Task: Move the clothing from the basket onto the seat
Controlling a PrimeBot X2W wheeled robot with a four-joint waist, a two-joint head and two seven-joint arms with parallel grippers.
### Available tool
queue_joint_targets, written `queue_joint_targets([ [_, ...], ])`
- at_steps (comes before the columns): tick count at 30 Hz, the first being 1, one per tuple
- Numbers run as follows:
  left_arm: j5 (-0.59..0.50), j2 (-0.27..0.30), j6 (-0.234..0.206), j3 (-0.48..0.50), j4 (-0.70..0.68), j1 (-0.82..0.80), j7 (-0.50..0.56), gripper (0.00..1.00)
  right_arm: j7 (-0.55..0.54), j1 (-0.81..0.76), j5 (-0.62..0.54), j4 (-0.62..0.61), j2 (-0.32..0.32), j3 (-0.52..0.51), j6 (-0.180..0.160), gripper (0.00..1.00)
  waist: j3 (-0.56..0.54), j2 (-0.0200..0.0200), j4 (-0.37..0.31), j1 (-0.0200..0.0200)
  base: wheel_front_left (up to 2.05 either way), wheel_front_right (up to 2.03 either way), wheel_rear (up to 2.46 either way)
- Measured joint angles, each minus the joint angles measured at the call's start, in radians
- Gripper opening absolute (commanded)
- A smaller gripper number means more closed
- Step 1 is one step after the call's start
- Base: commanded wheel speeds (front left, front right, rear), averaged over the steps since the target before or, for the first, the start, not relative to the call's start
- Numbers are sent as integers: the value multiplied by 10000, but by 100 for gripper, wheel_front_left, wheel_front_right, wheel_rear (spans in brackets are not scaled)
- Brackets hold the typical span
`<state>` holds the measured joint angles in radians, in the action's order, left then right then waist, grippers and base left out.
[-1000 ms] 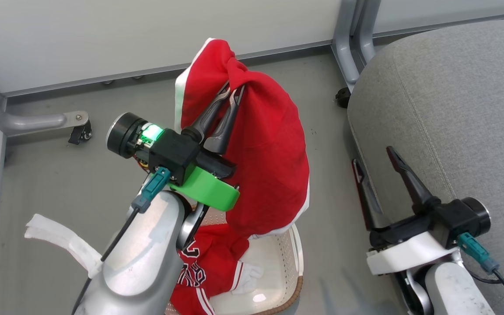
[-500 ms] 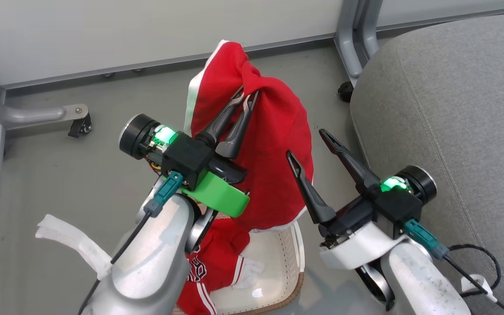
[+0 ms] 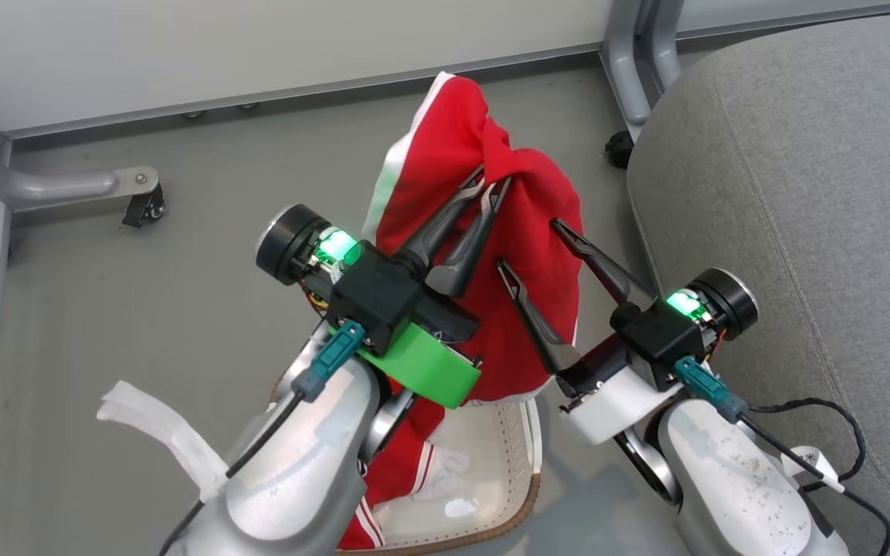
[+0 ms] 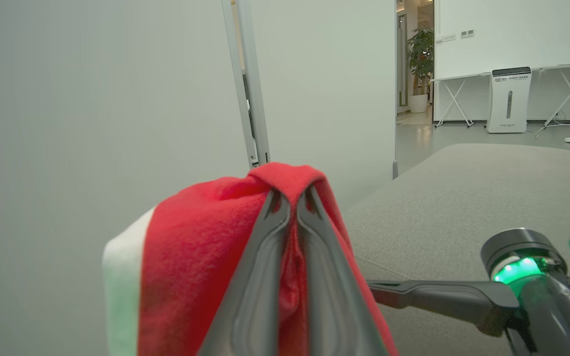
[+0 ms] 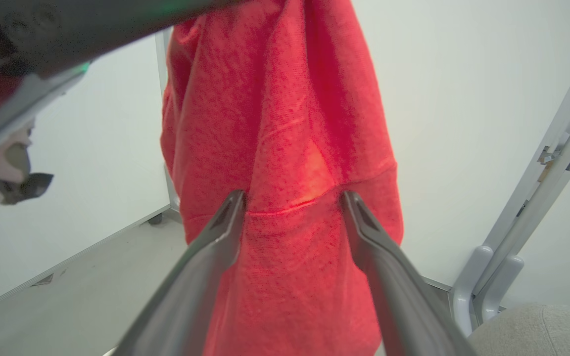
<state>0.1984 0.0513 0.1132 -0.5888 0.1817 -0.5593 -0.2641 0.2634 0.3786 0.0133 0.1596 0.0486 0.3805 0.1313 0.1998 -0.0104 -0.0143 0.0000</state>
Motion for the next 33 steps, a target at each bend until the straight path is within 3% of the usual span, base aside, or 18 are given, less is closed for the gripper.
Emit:
queue_joint_targets([
  [17, 932, -4, -485, -1626, -481, -167, 0, 0, 0, 600, 541, 677, 0, -190, 0, 100, -38, 0, 276, 0, 0, 0, 0],
  [18, 982, -4, -514, -1670, -481, -177, 0, 0, 0, 625, 587, 731, 0, -153, 0, 48, -56, 0, 292, 0, 0, 0, 0],
  [19, 1001, -4, -518, -1710, -476, -195, 0, 0, 0, 628, 619, 754, 2, -123, 0, 17, -73, 0, 307, 0, 0, 0, 0],
  [20, 1001, -4, -520, -1743, -466, -213, 0, 0, 0, 628, 748, 756, 0, -100, 0, 0, -91, 0, 318, 0, 0, 0, 0],
  [33, 980, -12, -606, -1354, -107, -151, -8, 0, 0, 295, 993, 337, 0, -86, 0, 0, -184, 0, 378, 0, 0, 0, 0],
])
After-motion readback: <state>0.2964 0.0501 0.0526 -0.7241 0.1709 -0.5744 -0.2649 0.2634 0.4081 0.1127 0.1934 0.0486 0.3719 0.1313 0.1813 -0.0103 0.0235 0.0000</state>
